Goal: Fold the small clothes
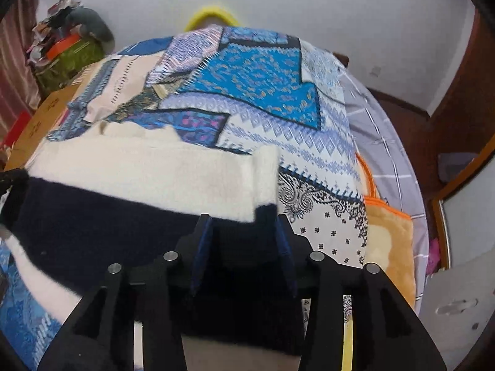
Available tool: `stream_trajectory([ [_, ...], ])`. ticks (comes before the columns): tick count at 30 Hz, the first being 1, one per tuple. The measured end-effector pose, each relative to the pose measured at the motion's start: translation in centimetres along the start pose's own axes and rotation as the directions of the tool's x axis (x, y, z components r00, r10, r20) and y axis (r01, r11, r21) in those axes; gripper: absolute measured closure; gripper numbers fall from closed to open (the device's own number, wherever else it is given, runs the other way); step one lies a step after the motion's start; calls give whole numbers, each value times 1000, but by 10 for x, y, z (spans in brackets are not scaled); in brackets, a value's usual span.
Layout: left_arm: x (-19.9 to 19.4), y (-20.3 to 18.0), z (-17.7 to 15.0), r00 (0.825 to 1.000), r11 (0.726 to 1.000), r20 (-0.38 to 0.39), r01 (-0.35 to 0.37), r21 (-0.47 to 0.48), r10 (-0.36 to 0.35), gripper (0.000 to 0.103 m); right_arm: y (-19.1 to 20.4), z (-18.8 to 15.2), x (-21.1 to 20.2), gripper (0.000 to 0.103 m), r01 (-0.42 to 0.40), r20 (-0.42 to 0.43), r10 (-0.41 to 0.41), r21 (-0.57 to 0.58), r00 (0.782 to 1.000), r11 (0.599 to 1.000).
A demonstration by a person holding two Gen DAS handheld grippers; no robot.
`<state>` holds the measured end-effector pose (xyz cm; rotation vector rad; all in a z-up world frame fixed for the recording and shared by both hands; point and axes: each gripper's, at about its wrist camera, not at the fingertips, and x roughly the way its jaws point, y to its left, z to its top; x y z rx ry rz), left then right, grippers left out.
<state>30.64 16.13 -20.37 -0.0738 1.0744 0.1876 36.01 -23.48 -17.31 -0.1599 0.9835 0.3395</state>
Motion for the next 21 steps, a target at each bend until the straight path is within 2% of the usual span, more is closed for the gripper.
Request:
stream_trajectory([
  [4,-22,5,-9,999,1000,40,1,-12,0,54,16,3,-20,65,-24,33,25,-27,999,999],
  [6,-32,8,-13,998,1000,56,4,-22,-3,42,26,5,-30,64,-39,50,41,-46,998,998],
  [7,-37,10,-16,998,999,63,11,-30,-9,41,31,4,-33,64,-44,55,47,-54,997,998],
  [10,-50,18,-24,997,997,73,39,-61,-34,36,48,5,-44,51,-60,74,66,-85,995,995],
  [12,-56,24,-31,996,994,76,63,-92,-56,29,60,3,-50,49,-71,91,82,-110,993,991],
  [21,-58,54,-73,987,953,40,161,-256,-156,26,109,-4,-43,49,-137,48,148,-182,988,974],
])
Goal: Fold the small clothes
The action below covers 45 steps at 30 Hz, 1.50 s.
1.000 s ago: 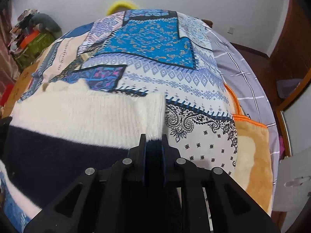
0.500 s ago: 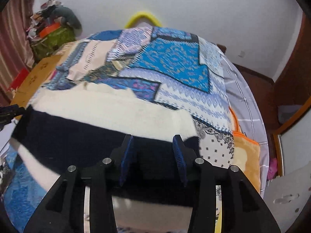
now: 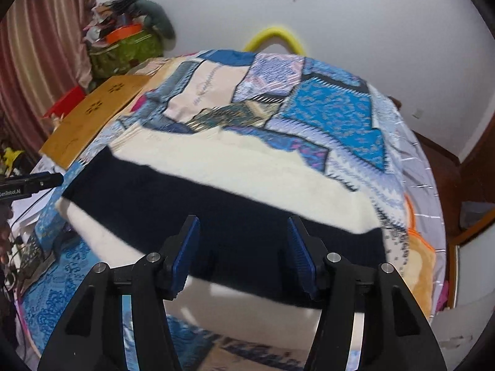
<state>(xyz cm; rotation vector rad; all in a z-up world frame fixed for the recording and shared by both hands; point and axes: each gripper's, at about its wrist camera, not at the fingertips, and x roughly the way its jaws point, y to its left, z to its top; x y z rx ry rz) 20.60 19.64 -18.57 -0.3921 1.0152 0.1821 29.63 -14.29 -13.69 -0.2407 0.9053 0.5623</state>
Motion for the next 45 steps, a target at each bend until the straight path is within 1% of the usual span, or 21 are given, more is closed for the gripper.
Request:
stream_trajectory([
  [3,5,7,-12,999,999,-38,22,-28,-23,26,14,-2,13,49,-23,-29,23,-11,999,1000],
  [7,13,11,-25,992,995,-101,72,-69,-79,26,31,-8,30,49,-53,-74,51,-28,996,998],
  [11,13,6,-34,989,993,-111,93,-67,-100,26,40,-17,44,49,-65,-120,59,-49,991,997],
  [13,14,2,-36,985,991,-121,118,-62,-124,26,37,-20,46,40,-61,-111,56,-42,992,997],
  [14,17,0,-37,981,989,-132,134,-64,-141,26,34,-21,46,31,-53,-102,50,-31,994,998],
  [15,19,-2,-37,977,986,-144,148,-70,-157,26,30,-22,45,27,-54,-97,52,-16,994,998],
  [19,31,-9,-41,958,975,-190,195,-107,-213,26,8,-30,46,26,-87,-101,93,65,990,994],
  [22,39,-13,-42,943,963,-213,232,-135,-257,26,-5,-37,44,25,-89,-98,98,93,990,992],
  [24,43,-17,-41,932,956,-221,265,-130,-288,26,-10,-40,42,25,-84,-98,94,101,991,991],
  [31,54,-22,-29,937,955,-202,262,-139,-286,26,-30,-52,36,25,-73,-99,85,117,991,990],
  [34,59,-22,-21,947,957,-175,242,-159,-268,26,-35,-55,34,25,-73,-93,85,126,992,989],
  [37,66,-18,-11,962,964,-148,202,-175,-228,27,-38,-57,33,25,-75,-89,87,130,992,989],
  [38,69,-17,-8,965,965,-141,193,-180,-220,31,-38,-58,33,25,-76,-87,87,130,992,989],
  [39,71,-17,-6,967,965,-137,189,-182,-216,37,-39,-58,32,25,-76,-86,87,130,992,989],
  [40,73,-17,-3,967,965,-134,189,-183,-215,40,-40,-59,32,25,-76,-84,88,130,993,989],
  [42,74,-18,3,969,965,-124,190,-182,-215,49,-41,-59,31,25,-77,-83,88,131,993,988],
  [43,74,-18,5,969,965,-122,190,-180,-214,51,-41,-59,31,25,-76,-83,87,131,993,988],
  [45,74,-19,9,970,965,-114,190,-178,-212,64,-41,-59,31,25,-76,-83,88,132,993,988],
])
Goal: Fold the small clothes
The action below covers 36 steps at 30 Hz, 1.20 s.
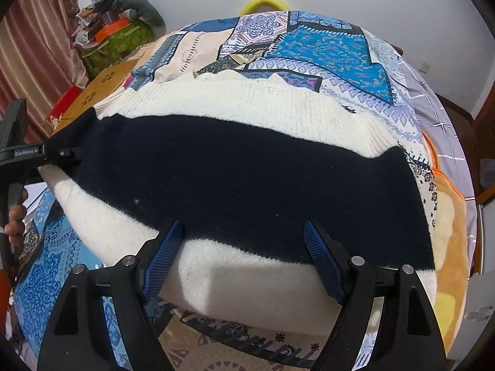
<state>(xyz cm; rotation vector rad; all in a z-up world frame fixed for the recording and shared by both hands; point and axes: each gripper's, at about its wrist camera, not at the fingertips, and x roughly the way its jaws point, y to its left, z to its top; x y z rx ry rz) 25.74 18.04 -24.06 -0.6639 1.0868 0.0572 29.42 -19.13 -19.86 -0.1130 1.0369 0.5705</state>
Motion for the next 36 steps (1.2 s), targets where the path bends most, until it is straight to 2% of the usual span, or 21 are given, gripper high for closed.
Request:
stream_trajectory([
  [3,-4,-3,5,1000,1000,20,2,6,-2,73,-2,0,-3,25,4,-1,-4,4,1000,1000],
  [12,-29,-14,22,998,997,68,-10,73,5,78,-6,4,-19,25,53,14,-52,-12,999,999],
  [17,-58,-20,46,989,990,136,-72,123,55,79,-5,5,-34,25,76,44,-75,-38,996,996],
  [24,-94,-24,82,962,974,236,-175,144,138,79,-7,8,-46,25,94,81,-90,-46,993,994],
  [30,-102,-54,75,957,954,257,-197,226,137,79,-11,3,-39,25,83,71,-80,-39,994,996],
  [36,-98,-101,67,967,944,236,-162,287,94,80,-19,-8,-31,25,59,43,-59,-12,997,998],
])
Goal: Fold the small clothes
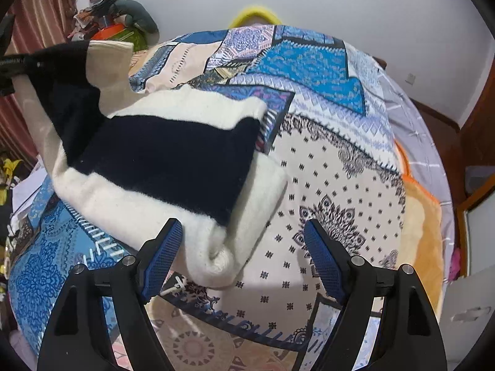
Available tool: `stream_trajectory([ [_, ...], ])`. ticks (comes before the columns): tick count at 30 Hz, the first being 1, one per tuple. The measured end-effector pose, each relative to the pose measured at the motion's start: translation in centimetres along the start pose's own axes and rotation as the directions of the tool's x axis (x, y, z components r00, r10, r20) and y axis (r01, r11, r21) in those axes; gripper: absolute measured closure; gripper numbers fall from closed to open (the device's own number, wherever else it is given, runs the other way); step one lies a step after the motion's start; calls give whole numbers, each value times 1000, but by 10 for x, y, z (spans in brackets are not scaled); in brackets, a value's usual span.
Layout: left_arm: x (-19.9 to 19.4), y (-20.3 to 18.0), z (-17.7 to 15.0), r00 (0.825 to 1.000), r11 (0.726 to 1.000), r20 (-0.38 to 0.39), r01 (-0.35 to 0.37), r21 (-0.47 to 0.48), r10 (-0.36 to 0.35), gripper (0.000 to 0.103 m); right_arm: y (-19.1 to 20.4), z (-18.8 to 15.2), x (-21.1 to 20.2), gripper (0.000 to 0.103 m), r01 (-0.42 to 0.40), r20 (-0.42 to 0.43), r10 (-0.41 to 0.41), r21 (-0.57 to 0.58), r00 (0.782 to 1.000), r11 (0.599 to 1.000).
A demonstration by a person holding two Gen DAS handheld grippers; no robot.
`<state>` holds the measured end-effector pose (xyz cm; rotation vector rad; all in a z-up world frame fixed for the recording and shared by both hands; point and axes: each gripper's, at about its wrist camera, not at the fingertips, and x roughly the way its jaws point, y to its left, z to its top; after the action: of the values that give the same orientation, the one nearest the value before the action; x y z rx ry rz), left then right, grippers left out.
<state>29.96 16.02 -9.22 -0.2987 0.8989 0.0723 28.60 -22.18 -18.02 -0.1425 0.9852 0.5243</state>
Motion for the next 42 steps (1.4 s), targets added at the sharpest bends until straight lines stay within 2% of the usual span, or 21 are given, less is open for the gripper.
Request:
stream_trajectory([
  [8,2,-92,21,998,994,-3,55,93,-55,80,-9,-9,8,25,-66,-13,67,64,998,996],
  [14,11,-157,31,995,989,-5,102,105,-102,80,-11,-12,12,25,-94,-13,95,80,995,992],
  [18,21,-195,20,991,983,-4,134,123,-135,80,-13,-12,13,25,-105,-10,107,92,994,990],
  [22,38,-219,-1,988,975,-57,154,162,-146,80,-14,-13,11,25,-113,-9,114,100,993,989],
  [27,51,-228,-30,985,965,-115,151,216,-128,80,-14,-14,7,25,-114,-8,115,96,993,989],
  [34,49,-228,-64,982,944,-159,143,299,-98,79,-14,-15,-1,25,-94,-6,95,92,995,991],
  [40,43,-223,-79,980,931,-186,137,337,-77,72,-15,-15,-15,25,-63,1,63,88,998,994],
  [42,37,-219,-80,977,932,-194,148,332,-86,63,-17,-14,-21,25,-57,8,56,92,998,994],
])
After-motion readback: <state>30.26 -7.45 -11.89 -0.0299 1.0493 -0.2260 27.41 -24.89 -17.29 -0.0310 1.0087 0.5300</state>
